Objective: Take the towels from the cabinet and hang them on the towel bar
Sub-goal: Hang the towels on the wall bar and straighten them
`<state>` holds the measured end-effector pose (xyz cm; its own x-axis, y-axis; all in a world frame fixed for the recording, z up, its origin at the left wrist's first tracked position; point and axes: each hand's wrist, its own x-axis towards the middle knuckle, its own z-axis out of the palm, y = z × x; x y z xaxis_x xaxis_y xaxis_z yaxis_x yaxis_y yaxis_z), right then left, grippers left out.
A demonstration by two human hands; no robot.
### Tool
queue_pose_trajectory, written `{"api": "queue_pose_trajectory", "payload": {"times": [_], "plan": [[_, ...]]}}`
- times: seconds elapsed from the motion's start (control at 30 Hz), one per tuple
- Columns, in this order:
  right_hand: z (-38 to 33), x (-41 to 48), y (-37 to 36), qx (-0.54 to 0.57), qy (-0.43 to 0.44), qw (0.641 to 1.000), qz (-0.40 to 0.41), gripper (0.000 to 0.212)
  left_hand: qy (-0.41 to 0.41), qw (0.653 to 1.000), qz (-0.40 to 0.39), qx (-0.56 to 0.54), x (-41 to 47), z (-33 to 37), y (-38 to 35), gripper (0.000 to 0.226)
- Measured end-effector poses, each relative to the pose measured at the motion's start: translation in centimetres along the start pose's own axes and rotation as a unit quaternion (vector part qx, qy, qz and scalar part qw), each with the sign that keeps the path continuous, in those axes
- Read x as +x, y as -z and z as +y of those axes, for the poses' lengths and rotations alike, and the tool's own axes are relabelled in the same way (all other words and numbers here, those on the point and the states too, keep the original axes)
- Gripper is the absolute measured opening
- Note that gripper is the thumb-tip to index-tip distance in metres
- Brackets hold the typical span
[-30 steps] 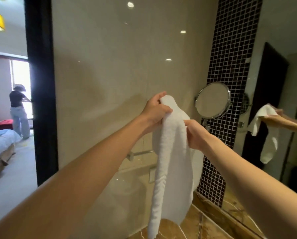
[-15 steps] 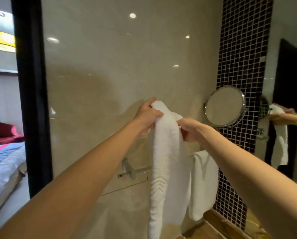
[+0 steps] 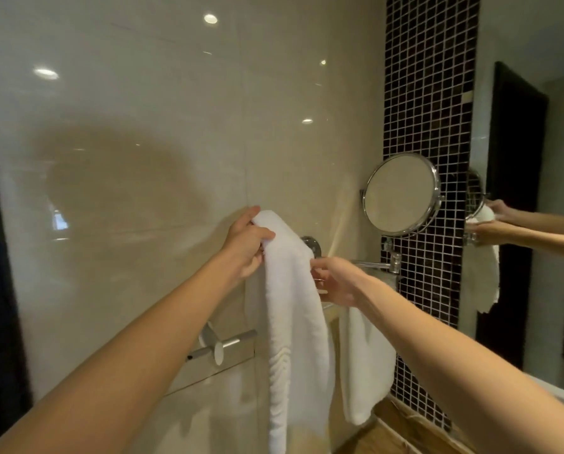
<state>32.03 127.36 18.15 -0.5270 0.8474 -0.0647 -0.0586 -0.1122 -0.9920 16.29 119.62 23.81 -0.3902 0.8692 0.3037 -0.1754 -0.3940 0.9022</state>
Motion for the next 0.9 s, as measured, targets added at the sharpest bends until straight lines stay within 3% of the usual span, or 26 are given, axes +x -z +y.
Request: {"api": "queue_pose_trajectory", "payload": {"times": [0.07,0.23,0.33,0.43,0.63,0.9], "plan": [[0.5,0.4,-0.1,0.012,0.012,1.000,0.005,0.015,-0.001,1.000,-0.001,0.001,0.5,-0.3,0.0,0.069],[-0.8,2.0,-0.2,0.076,0.081,0.985,0.132,0.051,0.008,1.000,-0.006,0.024,1.1,-1.2,1.0,0.071],[-2.2,2.7,-0.2,0.055,0.109,0.979,0.163,0.030,0.004,0.999,-0.011,0.051,1.2,-1.7,2.2,0.073],[-3.2,3.1,-0.5,0.032,0.106,0.979,0.171,0.022,-0.005,0.997,-0.018,0.070,1.3,-2.4,3.4,0.073],[-3.9,4.5,-0.4,-0.064,0.115,0.981,0.145,0.035,-0.030,0.989,0.001,0.142,0.9,-3.2,4.5,0.057],[-3.4,5.0,0.8,-0.177,0.082,0.966,0.170,0.030,-0.043,0.971,0.016,0.234,-0.2,-4.1,4.6,0.042]]}}
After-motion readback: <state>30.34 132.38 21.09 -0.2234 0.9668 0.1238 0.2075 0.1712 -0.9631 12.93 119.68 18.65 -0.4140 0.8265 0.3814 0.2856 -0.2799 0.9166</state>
